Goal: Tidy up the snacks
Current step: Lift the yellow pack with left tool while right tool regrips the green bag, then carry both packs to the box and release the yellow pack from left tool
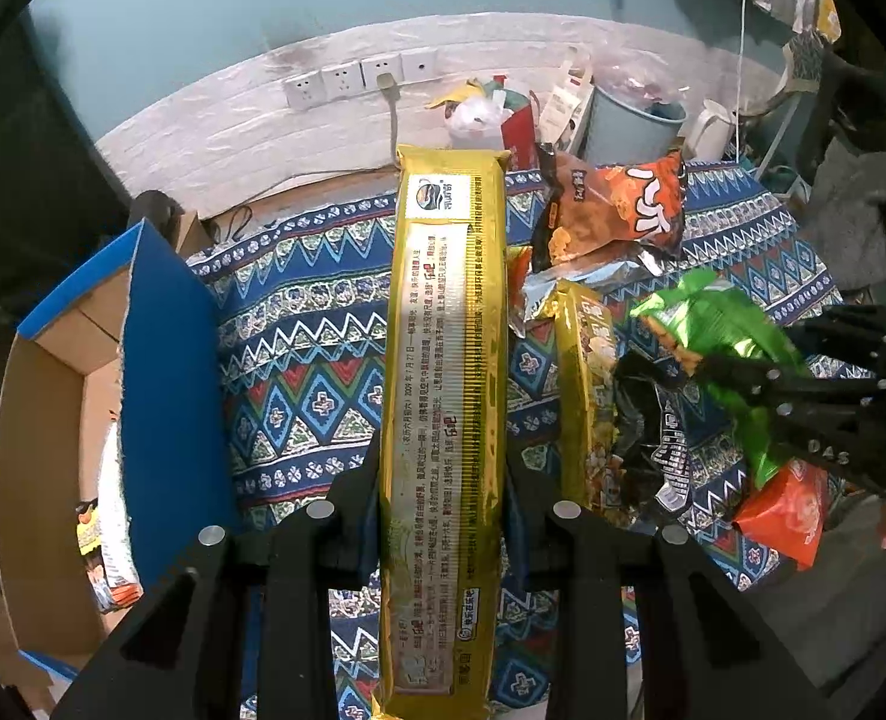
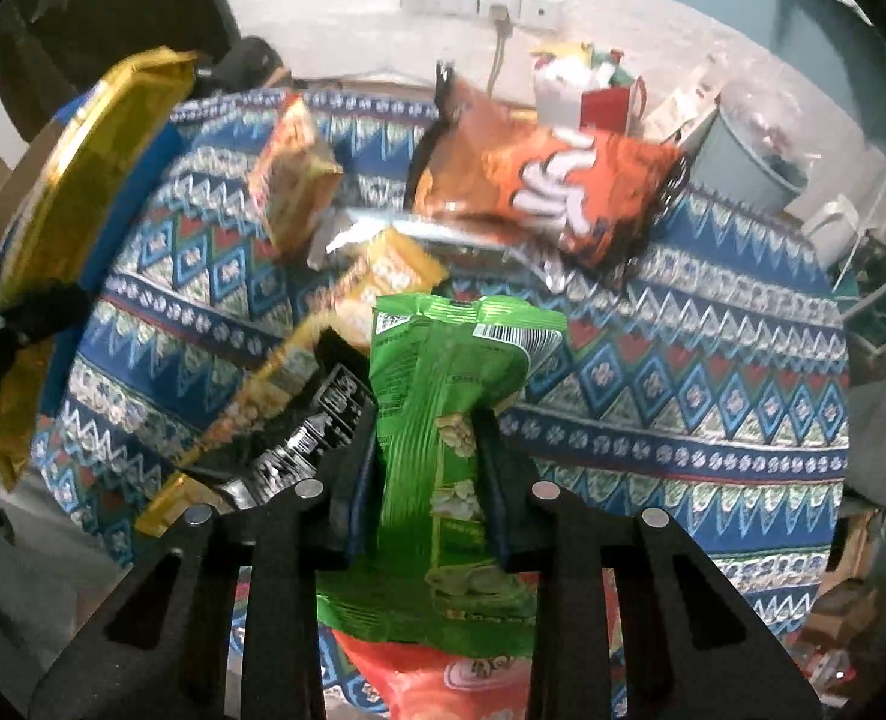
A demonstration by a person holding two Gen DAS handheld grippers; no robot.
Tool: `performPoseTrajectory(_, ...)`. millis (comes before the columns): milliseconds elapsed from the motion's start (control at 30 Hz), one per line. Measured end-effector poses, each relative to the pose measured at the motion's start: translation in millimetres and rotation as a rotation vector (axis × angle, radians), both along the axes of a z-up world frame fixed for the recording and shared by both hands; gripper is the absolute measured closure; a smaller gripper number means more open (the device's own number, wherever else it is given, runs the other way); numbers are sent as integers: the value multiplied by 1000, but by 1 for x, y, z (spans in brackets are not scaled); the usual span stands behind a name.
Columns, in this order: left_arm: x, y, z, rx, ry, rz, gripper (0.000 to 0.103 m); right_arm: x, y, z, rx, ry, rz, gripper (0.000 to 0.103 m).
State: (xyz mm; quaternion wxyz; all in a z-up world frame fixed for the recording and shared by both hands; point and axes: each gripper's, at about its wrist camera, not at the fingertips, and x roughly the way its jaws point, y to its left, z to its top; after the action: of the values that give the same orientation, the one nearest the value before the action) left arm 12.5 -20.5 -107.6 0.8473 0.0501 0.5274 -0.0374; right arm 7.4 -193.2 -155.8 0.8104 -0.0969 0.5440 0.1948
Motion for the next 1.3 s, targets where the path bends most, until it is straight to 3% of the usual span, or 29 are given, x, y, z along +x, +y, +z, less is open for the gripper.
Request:
performPoseTrajectory(733,-6,24,28,17,-71,57,70,-5,33,73,122,-173,71,75)
performPoseTrajectory(1300,-20,85,57,-10,-139,187,70,-3,106,111,190,-221,180,75)
